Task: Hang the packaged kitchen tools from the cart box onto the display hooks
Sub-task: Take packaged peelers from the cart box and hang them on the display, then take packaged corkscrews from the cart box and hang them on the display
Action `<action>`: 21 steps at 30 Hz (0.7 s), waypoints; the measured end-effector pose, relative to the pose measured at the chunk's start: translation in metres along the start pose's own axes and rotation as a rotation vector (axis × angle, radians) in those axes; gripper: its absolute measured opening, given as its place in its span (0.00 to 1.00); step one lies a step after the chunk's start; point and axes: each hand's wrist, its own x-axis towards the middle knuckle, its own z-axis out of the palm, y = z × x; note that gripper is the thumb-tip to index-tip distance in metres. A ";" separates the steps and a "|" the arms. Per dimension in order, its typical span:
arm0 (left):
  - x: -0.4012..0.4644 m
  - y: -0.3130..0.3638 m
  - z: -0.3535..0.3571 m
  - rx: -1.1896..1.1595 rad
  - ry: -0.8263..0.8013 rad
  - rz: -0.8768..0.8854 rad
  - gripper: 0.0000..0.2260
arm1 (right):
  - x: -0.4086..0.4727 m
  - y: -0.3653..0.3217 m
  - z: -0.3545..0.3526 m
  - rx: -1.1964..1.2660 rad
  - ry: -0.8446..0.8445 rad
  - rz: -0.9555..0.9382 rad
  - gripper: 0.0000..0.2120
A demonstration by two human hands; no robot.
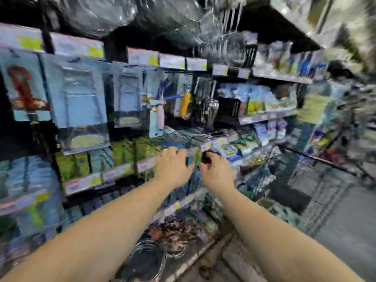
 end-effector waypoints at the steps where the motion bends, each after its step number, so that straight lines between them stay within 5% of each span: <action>1: 0.009 0.024 0.010 -0.020 -0.017 0.033 0.24 | 0.004 0.023 -0.010 -0.002 0.010 0.032 0.23; 15: 0.139 0.237 0.180 -0.213 -0.291 0.294 0.26 | 0.089 0.274 -0.035 -0.115 0.070 0.390 0.23; 21: 0.217 0.278 0.259 -0.216 -0.448 0.326 0.27 | 0.159 0.361 -0.015 -0.144 -0.061 0.535 0.24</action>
